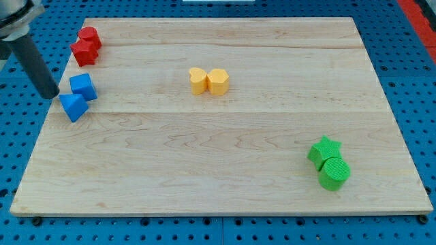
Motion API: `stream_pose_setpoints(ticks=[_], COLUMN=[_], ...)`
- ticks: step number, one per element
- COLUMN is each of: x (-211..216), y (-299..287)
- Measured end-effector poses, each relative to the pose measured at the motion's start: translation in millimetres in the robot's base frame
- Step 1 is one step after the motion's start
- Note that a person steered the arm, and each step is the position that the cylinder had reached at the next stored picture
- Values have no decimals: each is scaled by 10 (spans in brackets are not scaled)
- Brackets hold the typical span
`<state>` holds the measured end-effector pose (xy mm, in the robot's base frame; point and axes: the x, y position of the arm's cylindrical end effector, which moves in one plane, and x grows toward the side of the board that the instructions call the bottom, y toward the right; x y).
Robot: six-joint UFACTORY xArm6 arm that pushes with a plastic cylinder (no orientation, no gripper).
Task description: Separate the blue triangle from the blue cube
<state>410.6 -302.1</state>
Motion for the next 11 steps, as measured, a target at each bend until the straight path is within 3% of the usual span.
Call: stream_pose_setpoints(ticks=[2, 5, 9, 11], x=[499, 268, -13, -8], y=[138, 987, 445, 1342])
